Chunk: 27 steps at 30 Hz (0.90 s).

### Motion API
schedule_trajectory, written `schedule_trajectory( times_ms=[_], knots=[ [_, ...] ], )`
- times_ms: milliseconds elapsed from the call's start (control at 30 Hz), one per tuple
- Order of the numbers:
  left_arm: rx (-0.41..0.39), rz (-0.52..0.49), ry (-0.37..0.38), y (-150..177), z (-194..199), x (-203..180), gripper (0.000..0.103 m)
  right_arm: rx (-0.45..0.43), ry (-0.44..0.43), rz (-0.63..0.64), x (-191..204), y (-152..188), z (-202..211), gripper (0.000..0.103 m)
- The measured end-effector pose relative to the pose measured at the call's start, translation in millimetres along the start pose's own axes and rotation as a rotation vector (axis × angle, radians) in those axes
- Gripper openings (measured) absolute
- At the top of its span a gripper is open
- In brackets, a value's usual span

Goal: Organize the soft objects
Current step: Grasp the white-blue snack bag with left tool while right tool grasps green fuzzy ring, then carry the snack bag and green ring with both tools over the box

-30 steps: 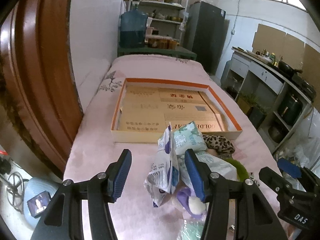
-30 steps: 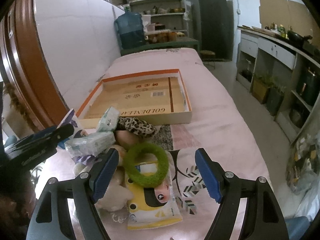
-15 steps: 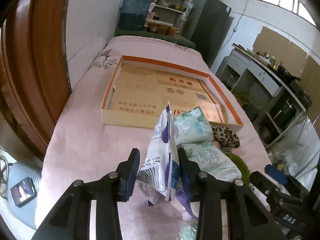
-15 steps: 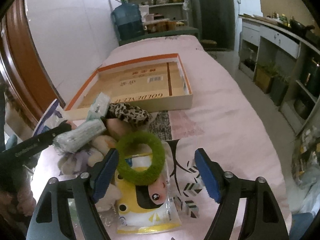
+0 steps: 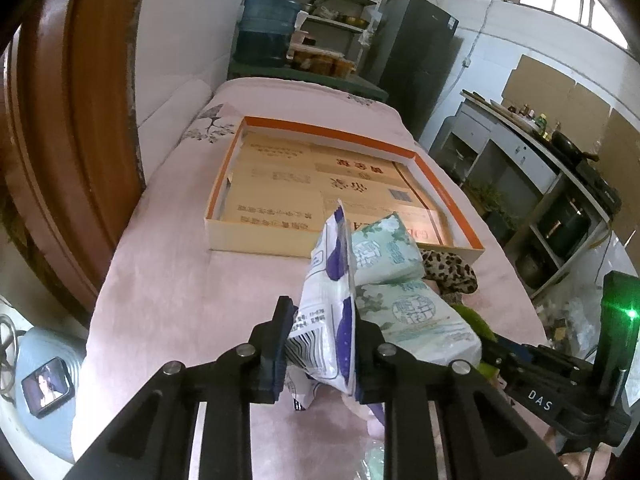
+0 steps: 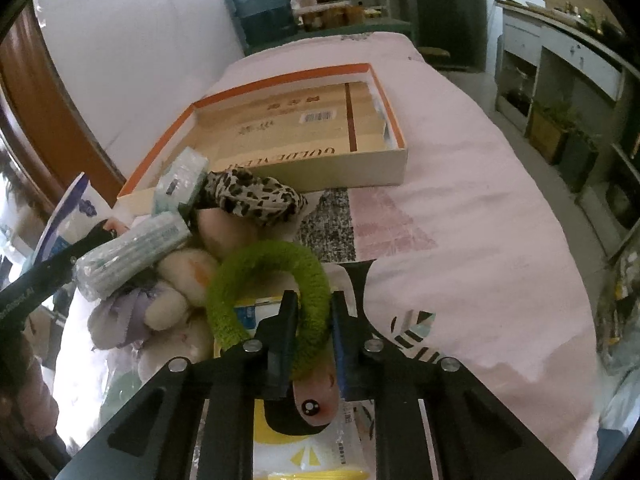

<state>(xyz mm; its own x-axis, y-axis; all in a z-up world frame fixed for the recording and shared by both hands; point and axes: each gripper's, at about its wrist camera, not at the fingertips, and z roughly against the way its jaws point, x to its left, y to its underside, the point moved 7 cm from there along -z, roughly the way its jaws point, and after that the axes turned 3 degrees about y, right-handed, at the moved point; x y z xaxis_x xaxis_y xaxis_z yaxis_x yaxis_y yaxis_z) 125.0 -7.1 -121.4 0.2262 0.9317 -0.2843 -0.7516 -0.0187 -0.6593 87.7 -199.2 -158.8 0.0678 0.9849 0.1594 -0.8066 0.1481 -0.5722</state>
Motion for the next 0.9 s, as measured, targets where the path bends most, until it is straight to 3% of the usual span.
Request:
schedule_trajectory(
  times_ms=[900],
  knots=[
    [-0.077, -0.001, -0.036, -13.8, 28.9, -1.0, 0.024, -0.128, -0.006, 0.065, 8.2, -16.6, 45.5, 0.013]
  ],
)
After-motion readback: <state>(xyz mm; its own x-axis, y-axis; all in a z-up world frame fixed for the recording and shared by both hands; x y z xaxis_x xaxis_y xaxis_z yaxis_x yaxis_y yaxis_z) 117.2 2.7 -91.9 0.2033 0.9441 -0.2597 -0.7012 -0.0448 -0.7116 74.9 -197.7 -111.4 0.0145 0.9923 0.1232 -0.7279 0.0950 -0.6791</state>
